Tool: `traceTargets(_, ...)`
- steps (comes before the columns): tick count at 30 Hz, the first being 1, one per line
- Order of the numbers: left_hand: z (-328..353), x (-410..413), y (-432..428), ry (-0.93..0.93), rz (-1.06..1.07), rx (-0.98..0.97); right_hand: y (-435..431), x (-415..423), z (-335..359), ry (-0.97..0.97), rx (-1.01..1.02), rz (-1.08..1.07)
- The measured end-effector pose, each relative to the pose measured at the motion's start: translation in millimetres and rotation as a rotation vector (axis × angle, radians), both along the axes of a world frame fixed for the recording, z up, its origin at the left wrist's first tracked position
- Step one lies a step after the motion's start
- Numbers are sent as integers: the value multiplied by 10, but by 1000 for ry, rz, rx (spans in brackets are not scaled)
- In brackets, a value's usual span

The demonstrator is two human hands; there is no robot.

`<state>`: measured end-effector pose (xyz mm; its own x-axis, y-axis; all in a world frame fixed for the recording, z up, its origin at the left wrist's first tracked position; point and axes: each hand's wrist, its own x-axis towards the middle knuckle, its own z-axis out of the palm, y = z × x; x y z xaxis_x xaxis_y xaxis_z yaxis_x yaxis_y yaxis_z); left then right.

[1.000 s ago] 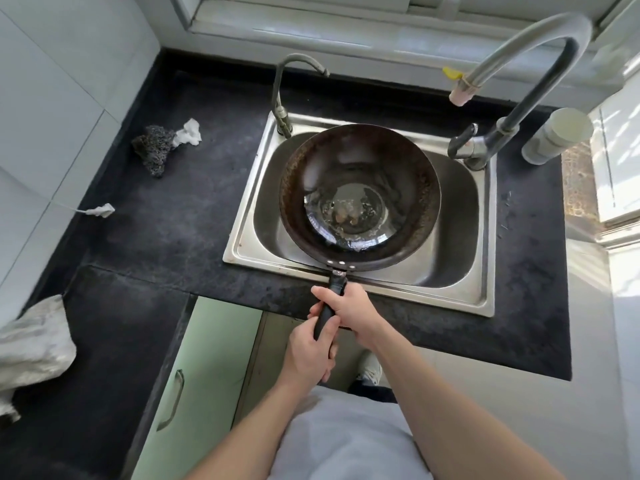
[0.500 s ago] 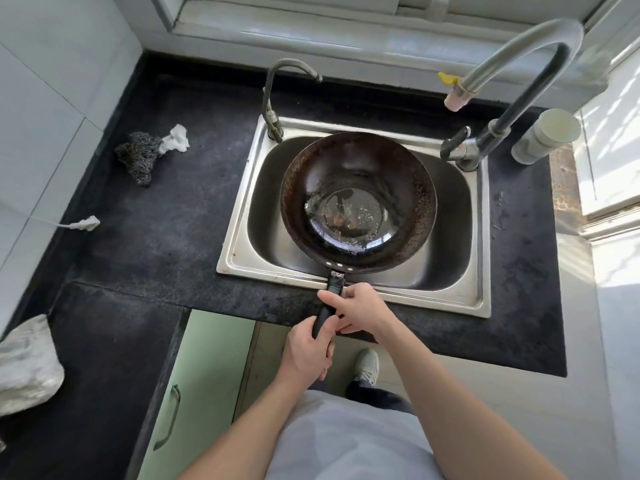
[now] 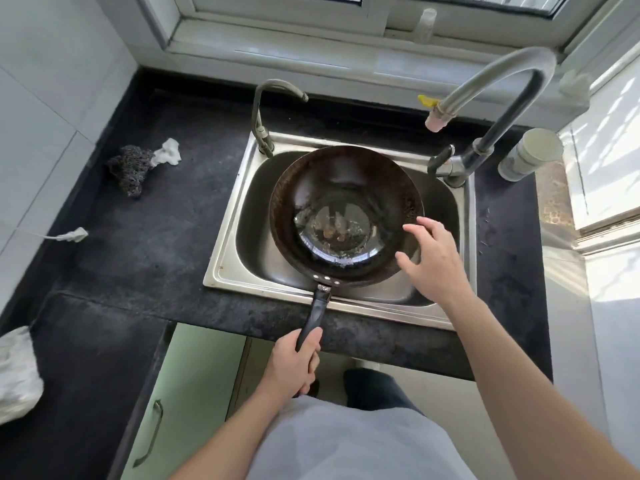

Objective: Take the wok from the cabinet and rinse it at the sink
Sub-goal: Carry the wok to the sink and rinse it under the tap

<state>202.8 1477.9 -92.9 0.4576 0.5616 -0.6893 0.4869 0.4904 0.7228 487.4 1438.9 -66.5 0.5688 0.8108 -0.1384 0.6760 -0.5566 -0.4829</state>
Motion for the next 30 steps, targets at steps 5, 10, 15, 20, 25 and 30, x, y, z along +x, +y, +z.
traceTargets(5, 46, 61, -12, 45, 21, -18, 302, 694, 235, -19, 216, -158)
traceTargets(10, 107, 121, -57, 72, 63, -18, 642, 1156, 338, 162, 119, -208)
traceTargets(15, 176, 204, -113, 108, 81, 2, 720, 1171, 234, 191, 108, -130)
traceTargets(20, 161, 208, -136, 97, 86, -10, 723, 1225, 234, 203, 55, -96)
traceTargets(25, 157, 211, -139, 99, 86, -11, 724, 1216, 261, 159, 13, -47)
traceTargets(30, 160, 222, -141, 97, 95, -18, 729, 1193, 295, 129, -27, -3)
